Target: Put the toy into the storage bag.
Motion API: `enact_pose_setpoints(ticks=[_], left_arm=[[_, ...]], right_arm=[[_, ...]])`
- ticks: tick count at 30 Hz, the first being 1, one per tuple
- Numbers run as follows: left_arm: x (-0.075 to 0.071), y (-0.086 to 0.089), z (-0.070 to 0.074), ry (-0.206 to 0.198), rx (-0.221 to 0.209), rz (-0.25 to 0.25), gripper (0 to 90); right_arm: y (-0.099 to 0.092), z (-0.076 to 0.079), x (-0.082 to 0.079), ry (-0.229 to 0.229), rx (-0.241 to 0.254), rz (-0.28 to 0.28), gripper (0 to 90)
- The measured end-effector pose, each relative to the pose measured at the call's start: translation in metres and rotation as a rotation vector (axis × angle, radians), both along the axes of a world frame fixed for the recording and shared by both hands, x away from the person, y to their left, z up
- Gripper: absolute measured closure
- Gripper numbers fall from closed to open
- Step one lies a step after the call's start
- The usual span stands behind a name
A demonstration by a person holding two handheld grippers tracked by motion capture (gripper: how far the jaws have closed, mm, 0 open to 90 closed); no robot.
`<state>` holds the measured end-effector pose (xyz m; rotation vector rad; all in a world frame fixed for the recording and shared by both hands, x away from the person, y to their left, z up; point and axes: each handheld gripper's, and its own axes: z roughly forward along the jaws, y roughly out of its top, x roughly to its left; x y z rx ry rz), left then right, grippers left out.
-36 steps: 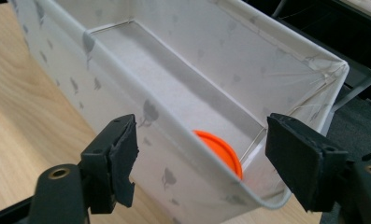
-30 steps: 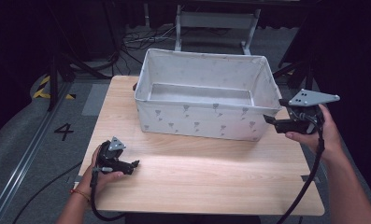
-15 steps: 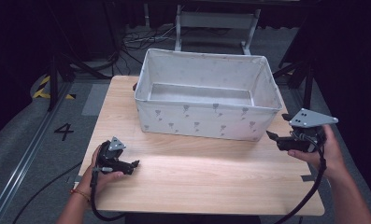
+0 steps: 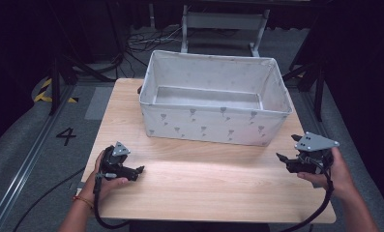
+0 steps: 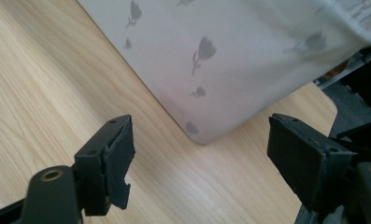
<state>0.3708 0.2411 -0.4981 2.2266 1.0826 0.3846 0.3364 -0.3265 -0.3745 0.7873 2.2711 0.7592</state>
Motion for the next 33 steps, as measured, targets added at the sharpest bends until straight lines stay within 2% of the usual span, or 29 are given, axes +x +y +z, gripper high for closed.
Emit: enact_pose_setpoints(ticks=[3,6,8,13,22,30,33], left_arm=[[0.000,0.000,0.000,0.000,0.000,0.000,0.5],[0.000,0.000,0.000,0.000,0.000,0.000,0.5],[0.000,0.000,0.000,0.000,0.000,0.000,0.5],[0.000,0.000,0.000,0.000,0.000,0.000,0.5],[0.000,0.000,0.000,0.000,0.001,0.000,0.5],[0.000,0.000,0.000,0.000,0.000,0.000,0.5],[0.000,0.000,0.000,0.000,0.000,0.000,0.5]], right_arm=[[-0.005,-0.012,0.000,0.021,0.006,-0.008,23.7],[-0.006,-0.016,0.000,0.027,0.010,-0.009,23.8],[-0.011,-0.029,0.000,0.049,0.019,-0.012,23.7],[-0.018,-0.050,-0.001,0.084,0.028,-0.032,23.0],[-0.026,-0.077,-0.005,0.125,0.064,-0.058,21.2],[-0.033,-0.100,-0.008,0.193,0.119,-0.074,20.9],[-0.034,-0.105,-0.009,0.193,0.123,-0.083,20.9]])
